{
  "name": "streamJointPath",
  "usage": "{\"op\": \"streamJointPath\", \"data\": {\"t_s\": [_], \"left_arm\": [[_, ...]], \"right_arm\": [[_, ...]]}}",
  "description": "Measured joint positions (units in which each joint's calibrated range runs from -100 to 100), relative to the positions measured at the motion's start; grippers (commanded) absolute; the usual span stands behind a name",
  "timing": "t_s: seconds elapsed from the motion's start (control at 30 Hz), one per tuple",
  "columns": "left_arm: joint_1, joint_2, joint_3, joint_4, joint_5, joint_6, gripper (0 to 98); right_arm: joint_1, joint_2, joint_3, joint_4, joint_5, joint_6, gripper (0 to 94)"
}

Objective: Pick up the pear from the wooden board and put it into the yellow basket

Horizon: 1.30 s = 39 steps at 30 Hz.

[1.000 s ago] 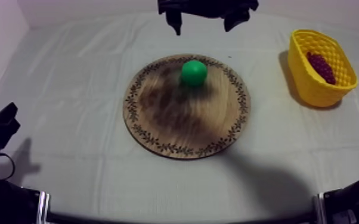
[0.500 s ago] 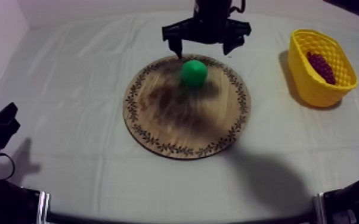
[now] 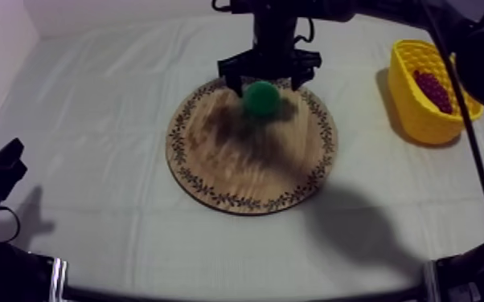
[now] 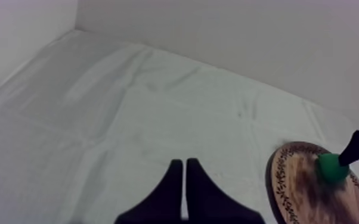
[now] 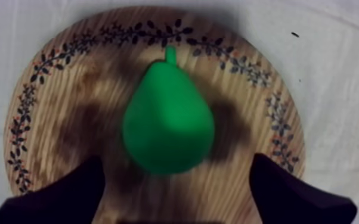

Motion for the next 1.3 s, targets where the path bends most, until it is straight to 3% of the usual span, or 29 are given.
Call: {"op": "streamJointPath", "data": {"t_s": [0.23,0.63,0.9,1.3], "left_arm": [[0.00,0.00,0.00,0.00,0.00,0.00,0.1],[0.00,0.00,0.00,0.00,0.00,0.00,0.1],[0.00,0.00,0.00,0.00,0.00,0.00,0.1],[0.00,0.00,0.00,0.00,0.00,0.00,0.1]], "right_arm": [[0.25,5.18,-3.88,-0.34,-2.16,0.94,70.0],[1.00,10.48,-7.58,-0.87,-2.86,0.87,37.8],[1.84,8.55,-7.02,-0.32,-2.18,1.19,36.0],[1.81,-8.36,3.33,0.71,0.60,3.39,34.6]]}}
